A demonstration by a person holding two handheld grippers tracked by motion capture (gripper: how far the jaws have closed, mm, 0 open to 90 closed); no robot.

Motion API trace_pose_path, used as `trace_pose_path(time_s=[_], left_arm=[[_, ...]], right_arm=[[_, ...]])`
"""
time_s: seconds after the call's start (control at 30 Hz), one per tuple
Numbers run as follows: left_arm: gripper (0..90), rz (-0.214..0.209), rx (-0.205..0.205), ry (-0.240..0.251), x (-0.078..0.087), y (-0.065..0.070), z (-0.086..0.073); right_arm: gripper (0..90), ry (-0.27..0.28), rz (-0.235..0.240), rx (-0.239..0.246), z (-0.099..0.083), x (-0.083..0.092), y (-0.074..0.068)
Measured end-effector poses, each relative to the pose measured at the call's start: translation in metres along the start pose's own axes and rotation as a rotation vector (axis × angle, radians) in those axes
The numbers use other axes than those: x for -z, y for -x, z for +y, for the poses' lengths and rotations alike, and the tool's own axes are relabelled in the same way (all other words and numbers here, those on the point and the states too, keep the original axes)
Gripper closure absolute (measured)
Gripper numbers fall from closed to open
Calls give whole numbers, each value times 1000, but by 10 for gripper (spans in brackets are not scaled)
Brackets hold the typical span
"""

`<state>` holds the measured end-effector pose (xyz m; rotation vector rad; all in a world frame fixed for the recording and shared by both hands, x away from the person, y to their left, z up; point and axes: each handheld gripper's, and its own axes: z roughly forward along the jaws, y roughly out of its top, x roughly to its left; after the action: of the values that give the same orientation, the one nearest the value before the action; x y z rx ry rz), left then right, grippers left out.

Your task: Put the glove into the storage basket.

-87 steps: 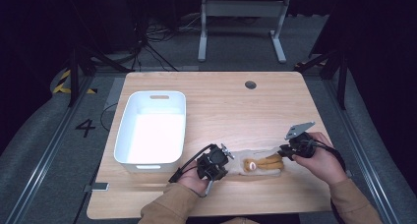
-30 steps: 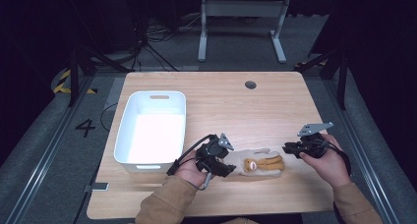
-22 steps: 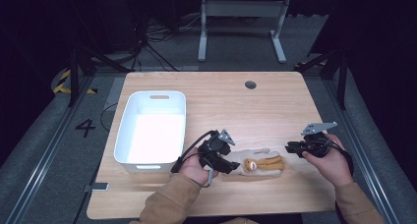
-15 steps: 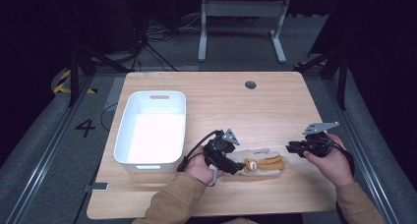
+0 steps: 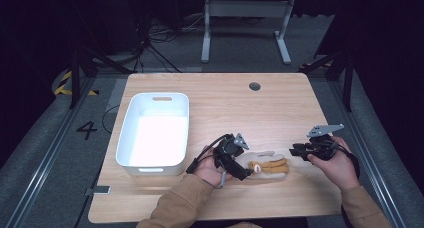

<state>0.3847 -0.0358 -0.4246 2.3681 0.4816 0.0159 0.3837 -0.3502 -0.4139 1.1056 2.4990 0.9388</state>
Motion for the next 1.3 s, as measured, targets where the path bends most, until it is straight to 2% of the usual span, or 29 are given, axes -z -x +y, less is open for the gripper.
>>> trace_pose_path(time_s=[0.23, 0.37, 0.57, 0.77, 0.9, 1.3], left_arm=[[101, 23, -28, -39, -14, -1, 0], [77, 22, -26, -64, -21, -1, -1], [71, 41, -56, -85, -28, 0, -1], [73, 57, -70, -103, -34, 2, -2], [74, 75, -99, -145, -42, 6, -4], [74, 67, -104, -147, -42, 6, -3]], right_arm=[[701, -6, 3, -4, 0, -1, 0], [698, -9, 8, 2, -1, -3, 0], [693, -16, 10, -1, -1, -5, -1], [692, -11, 12, 4, -1, -4, -1], [692, -4, 9, 4, -1, -2, -1], [686, -8, 9, 7, -1, -4, -1]])
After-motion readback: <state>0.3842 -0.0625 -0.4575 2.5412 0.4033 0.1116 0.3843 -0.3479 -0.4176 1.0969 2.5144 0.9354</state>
